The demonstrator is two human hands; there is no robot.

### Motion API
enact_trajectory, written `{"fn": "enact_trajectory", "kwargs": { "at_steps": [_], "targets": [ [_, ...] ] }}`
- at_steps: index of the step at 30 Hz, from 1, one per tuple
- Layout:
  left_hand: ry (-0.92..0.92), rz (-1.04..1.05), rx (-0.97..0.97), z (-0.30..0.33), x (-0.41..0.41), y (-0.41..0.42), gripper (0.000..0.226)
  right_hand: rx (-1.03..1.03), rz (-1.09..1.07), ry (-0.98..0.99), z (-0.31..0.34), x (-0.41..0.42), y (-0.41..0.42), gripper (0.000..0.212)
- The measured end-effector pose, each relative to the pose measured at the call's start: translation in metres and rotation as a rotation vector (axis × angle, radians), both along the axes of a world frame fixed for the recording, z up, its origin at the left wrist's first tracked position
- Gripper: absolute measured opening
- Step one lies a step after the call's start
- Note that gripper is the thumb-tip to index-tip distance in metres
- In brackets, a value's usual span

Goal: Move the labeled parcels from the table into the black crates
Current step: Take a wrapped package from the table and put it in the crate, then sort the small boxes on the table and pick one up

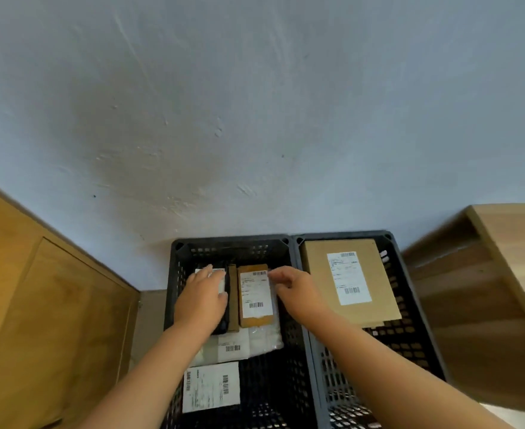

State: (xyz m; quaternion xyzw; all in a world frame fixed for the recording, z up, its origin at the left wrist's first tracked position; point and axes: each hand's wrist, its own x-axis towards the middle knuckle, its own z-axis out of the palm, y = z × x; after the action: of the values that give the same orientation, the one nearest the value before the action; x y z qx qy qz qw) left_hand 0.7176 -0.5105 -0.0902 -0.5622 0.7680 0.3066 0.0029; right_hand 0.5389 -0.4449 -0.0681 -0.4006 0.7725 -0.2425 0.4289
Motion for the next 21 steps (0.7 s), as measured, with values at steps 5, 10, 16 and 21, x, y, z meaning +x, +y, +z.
{"fn": "enact_trajectory", "kwargs": {
  "at_steps": [5, 10, 16, 21],
  "targets": [
    [0.122, -0.010, -0.095, 0.061, -0.042, 0.019, 0.045, -0.093, 0.002, 0.056, 0.061, -0.035, 0.035, 0.034],
    [0.178, -0.083, -0.170, 0.109, -0.094, 0.056, 0.045, -0.171, -0.092, 0.097, 0.097, -0.082, 0.087, 0.034],
    [0.242, -0.195, -0.207, 0.159, -0.179, 0.140, 0.043, -0.240, -0.174, 0.148, 0.141, -0.159, 0.184, 0.034],
    [0.343, -0.287, -0.216, 0.198, -0.268, 0.238, 0.040, -0.307, -0.254, 0.191, 0.179, -0.243, 0.293, 0.031]
  ]
}}
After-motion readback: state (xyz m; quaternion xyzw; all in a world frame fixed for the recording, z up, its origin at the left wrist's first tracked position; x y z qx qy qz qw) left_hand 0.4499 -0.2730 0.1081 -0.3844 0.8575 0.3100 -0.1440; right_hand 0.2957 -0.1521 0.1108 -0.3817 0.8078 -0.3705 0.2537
